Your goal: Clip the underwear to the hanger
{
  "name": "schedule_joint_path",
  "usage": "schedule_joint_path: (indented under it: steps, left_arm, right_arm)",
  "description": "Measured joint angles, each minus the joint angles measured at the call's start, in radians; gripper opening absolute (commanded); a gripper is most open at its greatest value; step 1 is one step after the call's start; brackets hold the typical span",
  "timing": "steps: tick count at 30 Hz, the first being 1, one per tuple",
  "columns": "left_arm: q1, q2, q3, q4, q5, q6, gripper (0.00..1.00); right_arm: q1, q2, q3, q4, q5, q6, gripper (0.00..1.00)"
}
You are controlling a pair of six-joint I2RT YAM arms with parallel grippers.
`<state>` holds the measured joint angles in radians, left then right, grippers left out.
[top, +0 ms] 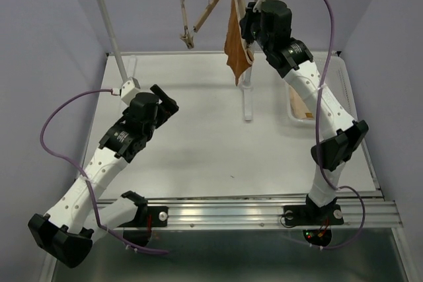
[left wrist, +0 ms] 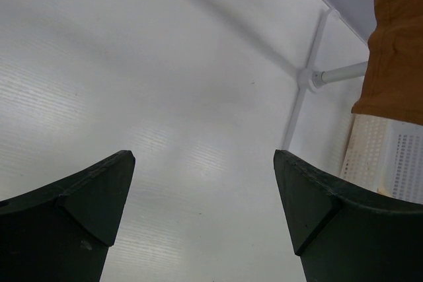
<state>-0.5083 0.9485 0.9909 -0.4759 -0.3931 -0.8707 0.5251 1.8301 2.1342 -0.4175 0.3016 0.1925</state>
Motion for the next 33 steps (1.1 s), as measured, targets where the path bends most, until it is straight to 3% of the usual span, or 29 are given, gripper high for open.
schedule_joint_path:
  steps: [9, 30, 33]
  left_arm:
    - [0.0, -0.034, -0.006, -0.003, 0.001, -0.011, 0.99]
    - [0.0, -0.136, -0.032, -0.051, 0.001, -0.045, 0.99]
    - [0.0, -0.144, -0.032, -0.061, 0.001, -0.047, 0.99]
  right_arm:
    - [0.0, 0.174, 0.24, -0.002, -0.044, -0.071, 0.03]
    - [0.0, 0.203, 0.22, -0.017, -0.048, -0.095, 0.12]
    - [0.0, 0.203, 0.193, -0.006, -0.047, -0.092, 0.18]
